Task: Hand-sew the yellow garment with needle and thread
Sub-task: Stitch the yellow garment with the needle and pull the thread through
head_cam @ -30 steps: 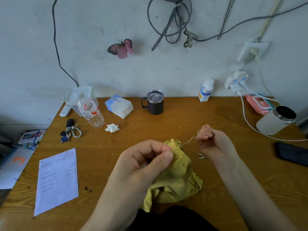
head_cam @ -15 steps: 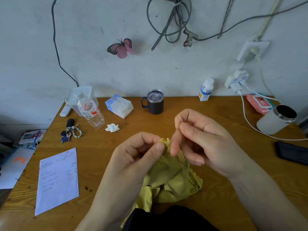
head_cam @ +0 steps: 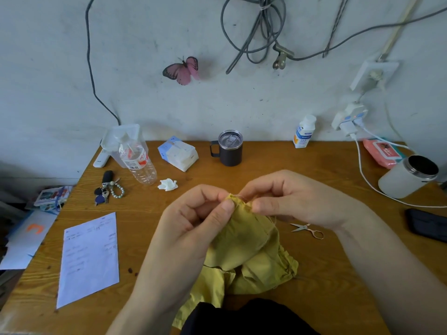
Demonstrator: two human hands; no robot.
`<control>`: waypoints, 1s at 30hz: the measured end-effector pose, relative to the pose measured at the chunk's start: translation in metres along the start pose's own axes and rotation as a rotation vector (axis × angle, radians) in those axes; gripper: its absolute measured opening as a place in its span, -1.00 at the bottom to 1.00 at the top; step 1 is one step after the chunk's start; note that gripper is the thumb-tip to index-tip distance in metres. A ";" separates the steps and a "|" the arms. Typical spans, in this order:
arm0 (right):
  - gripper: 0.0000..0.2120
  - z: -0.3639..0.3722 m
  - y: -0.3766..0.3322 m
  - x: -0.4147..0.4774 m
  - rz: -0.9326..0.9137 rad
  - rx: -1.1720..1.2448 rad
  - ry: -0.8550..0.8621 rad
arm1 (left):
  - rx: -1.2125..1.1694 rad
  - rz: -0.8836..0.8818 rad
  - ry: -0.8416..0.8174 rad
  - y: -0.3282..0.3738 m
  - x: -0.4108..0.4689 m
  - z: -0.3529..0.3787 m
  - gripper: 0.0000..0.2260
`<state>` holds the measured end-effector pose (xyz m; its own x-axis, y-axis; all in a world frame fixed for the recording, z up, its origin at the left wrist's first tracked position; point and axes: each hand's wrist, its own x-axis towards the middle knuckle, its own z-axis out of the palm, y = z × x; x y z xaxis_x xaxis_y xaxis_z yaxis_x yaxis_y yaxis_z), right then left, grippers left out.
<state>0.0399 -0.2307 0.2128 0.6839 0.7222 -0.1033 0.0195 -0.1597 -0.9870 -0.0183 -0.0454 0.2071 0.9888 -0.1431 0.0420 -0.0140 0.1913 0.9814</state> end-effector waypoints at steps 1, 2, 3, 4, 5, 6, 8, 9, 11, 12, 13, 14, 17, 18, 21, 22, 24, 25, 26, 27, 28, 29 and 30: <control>-0.89 -0.002 0.000 0.000 -0.005 -0.050 0.003 | 0.004 0.000 0.008 0.000 0.000 -0.001 -0.91; -0.91 -0.004 0.001 0.000 -0.007 -0.097 0.009 | 0.009 0.004 0.016 -0.001 0.001 -0.002 -0.92; -0.93 -0.006 0.003 0.000 -0.008 -0.144 0.015 | 0.015 0.011 0.026 -0.001 0.001 -0.004 -0.93; -0.94 -0.007 0.005 0.000 -0.009 -0.182 0.024 | 0.017 0.016 0.038 -0.001 0.002 -0.005 -0.96; -0.94 -0.009 0.007 0.000 -0.009 -0.209 0.034 | 0.016 0.021 0.053 -0.001 0.003 -0.006 -0.97; -0.94 -0.011 0.009 0.000 -0.003 -0.226 0.047 | 0.013 0.025 0.067 -0.001 0.004 -0.007 -0.97; -0.92 -0.016 0.014 -0.001 0.016 -0.238 0.087 | 0.010 0.034 0.103 -0.001 0.006 -0.009 -0.91; -0.91 -0.019 0.017 -0.002 0.023 -0.242 0.104 | 0.008 0.038 0.125 -0.002 0.007 -0.010 -0.90; -0.90 -0.023 0.022 -0.003 0.043 -0.281 0.125 | 0.030 0.050 0.186 -0.005 0.010 -0.013 -0.90; -0.90 -0.025 0.026 -0.004 0.059 -0.319 0.133 | 0.055 0.055 0.221 -0.008 0.012 -0.014 -0.90; -0.91 -0.026 0.030 -0.004 0.078 -0.363 0.141 | 0.085 0.059 0.256 -0.012 0.013 -0.015 -0.91; -0.93 -0.026 0.034 -0.003 0.095 -0.411 0.150 | 0.124 0.061 0.287 -0.016 0.016 -0.016 -0.90; -0.91 -0.022 0.045 0.005 0.132 -0.585 0.190 | 0.287 0.077 0.335 -0.029 0.024 -0.018 -0.82; -0.90 -0.021 0.049 0.009 0.145 -0.651 0.209 | 0.336 0.084 0.338 -0.032 0.027 -0.019 -0.79; -0.87 -0.023 0.055 0.024 0.166 -0.821 0.281 | 0.424 0.101 0.337 -0.038 0.037 -0.022 -0.79; -0.89 -0.025 0.056 0.029 0.154 -0.852 0.310 | 0.441 0.110 0.337 -0.038 0.042 -0.022 -0.79; -0.91 -0.030 0.057 0.041 0.110 -0.846 0.347 | 0.457 0.141 0.338 -0.034 0.051 -0.024 -0.78; -0.91 -0.033 0.057 0.046 0.087 -0.788 0.336 | 0.444 0.159 0.338 -0.031 0.057 -0.025 -0.76; -0.91 -0.037 0.057 0.051 0.068 -0.693 0.303 | 0.421 0.176 0.335 -0.027 0.062 -0.028 -0.74; -0.92 -0.040 0.057 0.055 0.054 -0.582 0.252 | 0.399 0.191 0.323 -0.023 0.066 -0.031 -0.72; -0.93 -0.041 0.056 0.059 0.039 -0.476 0.192 | 0.386 0.201 0.302 -0.018 0.070 -0.035 -0.70; -0.91 -0.043 0.056 0.062 0.021 -0.380 0.129 | 0.373 0.203 0.273 -0.014 0.073 -0.038 -0.69; -0.90 -0.043 0.055 0.064 0.002 -0.291 0.064 | 0.351 0.200 0.243 -0.010 0.075 -0.041 -0.70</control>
<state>0.1158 -0.2222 0.1570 0.7287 0.6792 -0.0881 0.2198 -0.3538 -0.9091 0.0621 -0.0183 0.1931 0.9670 0.1031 0.2330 -0.2159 -0.1537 0.9642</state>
